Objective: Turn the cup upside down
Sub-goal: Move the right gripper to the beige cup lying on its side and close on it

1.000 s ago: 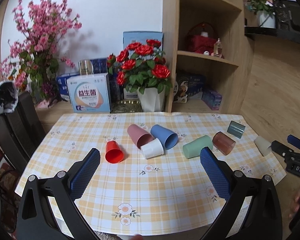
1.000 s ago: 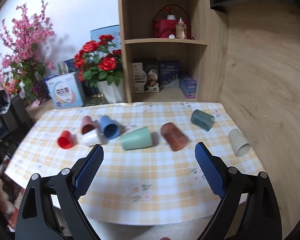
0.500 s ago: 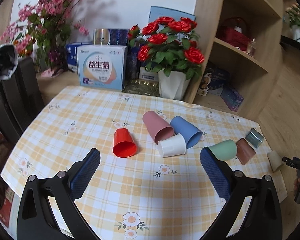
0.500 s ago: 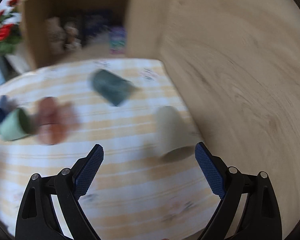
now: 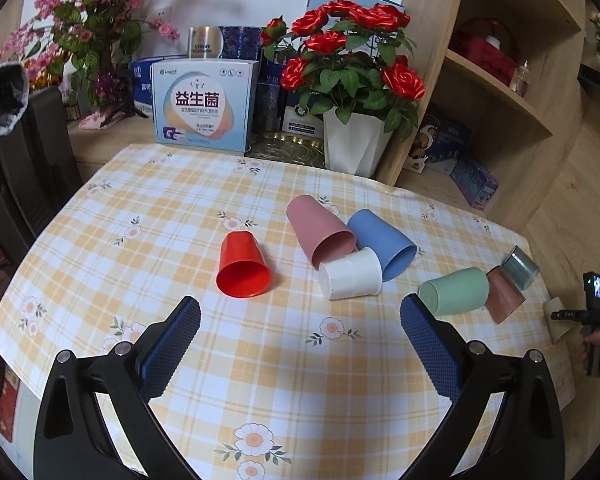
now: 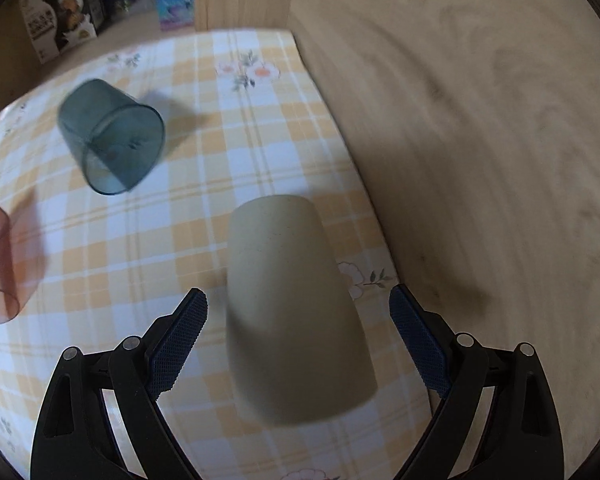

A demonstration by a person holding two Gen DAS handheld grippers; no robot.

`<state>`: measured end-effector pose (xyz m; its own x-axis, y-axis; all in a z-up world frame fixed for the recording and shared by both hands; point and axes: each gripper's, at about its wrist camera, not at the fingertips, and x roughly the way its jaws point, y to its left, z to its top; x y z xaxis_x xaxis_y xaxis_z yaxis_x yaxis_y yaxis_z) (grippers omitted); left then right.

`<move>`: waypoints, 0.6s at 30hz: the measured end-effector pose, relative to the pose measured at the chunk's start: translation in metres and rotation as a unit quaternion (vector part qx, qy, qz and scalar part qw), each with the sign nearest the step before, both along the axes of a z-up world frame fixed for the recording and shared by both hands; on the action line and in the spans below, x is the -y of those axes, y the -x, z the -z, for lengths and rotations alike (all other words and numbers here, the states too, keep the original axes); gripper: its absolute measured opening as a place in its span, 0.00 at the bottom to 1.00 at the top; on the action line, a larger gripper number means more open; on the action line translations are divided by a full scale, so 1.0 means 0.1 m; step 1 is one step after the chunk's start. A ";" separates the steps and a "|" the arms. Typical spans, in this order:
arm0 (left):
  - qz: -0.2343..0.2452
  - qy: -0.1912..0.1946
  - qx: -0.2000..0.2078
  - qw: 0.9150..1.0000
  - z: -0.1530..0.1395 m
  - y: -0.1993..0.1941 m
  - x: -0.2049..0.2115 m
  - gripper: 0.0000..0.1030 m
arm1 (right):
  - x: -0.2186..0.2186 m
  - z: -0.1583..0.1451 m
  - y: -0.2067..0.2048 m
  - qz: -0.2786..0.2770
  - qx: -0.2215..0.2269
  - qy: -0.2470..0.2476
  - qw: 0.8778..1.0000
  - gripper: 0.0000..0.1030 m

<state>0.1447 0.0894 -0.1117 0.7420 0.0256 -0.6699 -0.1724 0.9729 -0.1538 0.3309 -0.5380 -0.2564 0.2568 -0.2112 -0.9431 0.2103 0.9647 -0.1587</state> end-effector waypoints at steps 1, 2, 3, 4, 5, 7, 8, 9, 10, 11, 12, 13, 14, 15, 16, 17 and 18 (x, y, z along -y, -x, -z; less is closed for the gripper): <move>0.003 -0.007 0.005 1.000 0.00 0.00 0.02 0.95 | 0.02 0.04 -0.02 0.004 -0.007 -0.011 1.000 0.87; 0.007 -0.009 0.009 1.000 0.00 0.01 0.04 0.95 | 0.04 0.07 -0.04 0.005 -0.011 -0.020 1.000 0.87; 0.009 -0.010 0.012 1.000 0.00 0.01 0.05 0.95 | 0.05 0.10 -0.06 0.006 -0.015 -0.025 1.000 0.87; 0.013 -0.012 0.015 1.000 -0.01 0.00 0.06 0.95 | 0.06 0.13 -0.07 0.007 -0.020 -0.030 0.999 0.86; 0.015 -0.014 0.016 1.000 -0.01 0.00 0.06 0.95 | 0.06 0.16 -0.08 0.009 -0.023 -0.031 0.999 0.84; 0.016 -0.020 0.018 1.000 -0.01 -0.01 0.08 0.95 | 0.07 0.22 -0.09 0.016 -0.031 -0.022 0.999 0.66; 0.017 -0.021 0.018 0.999 -0.01 -0.01 0.08 0.95 | 0.07 0.23 -0.10 0.020 -0.029 -0.023 0.999 0.66; 0.018 -0.020 0.017 0.999 -0.01 -0.01 0.08 0.95 | 0.07 0.23 -0.09 0.022 -0.029 -0.023 0.999 0.66; 0.018 -0.018 0.016 1.000 -0.01 0.00 0.08 0.95 | 0.08 0.24 -0.10 0.024 -0.029 -0.025 0.999 0.66; 0.019 -0.017 0.017 1.000 -0.01 0.00 0.07 0.95 | 0.08 0.24 -0.09 0.027 -0.029 -0.031 0.999 0.66; 0.019 -0.016 0.018 1.000 -0.01 0.01 0.07 0.95 | 0.08 0.24 -0.08 0.028 -0.028 -0.035 0.999 0.66; 0.020 -0.015 0.019 1.000 -0.01 0.02 0.06 0.95 | 0.07 0.22 -0.07 0.029 -0.026 -0.036 0.999 0.65; 0.021 -0.013 0.019 1.000 -0.01 0.03 0.05 0.95 | 0.06 0.20 -0.04 0.029 -0.021 -0.041 0.999 0.65; 0.022 -0.009 0.017 1.000 0.00 0.03 0.04 0.95 | 0.03 0.17 -0.01 0.030 -0.014 -0.048 0.998 0.65; 0.022 -0.006 0.015 1.000 0.00 0.03 0.03 0.95 | -0.01 0.11 0.03 0.031 -0.006 -0.058 0.998 0.65; 0.022 -0.002 0.013 1.000 0.01 0.03 0.02 0.95 | -0.05 0.07 0.06 0.030 0.001 -0.066 0.997 0.65; 0.021 0.002 0.012 1.000 0.02 0.03 0.01 0.95 | -0.11 0.02 0.10 0.028 0.010 -0.078 0.997 0.65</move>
<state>0.1417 0.0883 -0.1136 0.7579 -0.0078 -0.6523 -0.1281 0.9787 -0.1605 0.3204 -0.5275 -0.2586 0.2672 -0.0776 -0.9605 0.2652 0.9642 -0.0041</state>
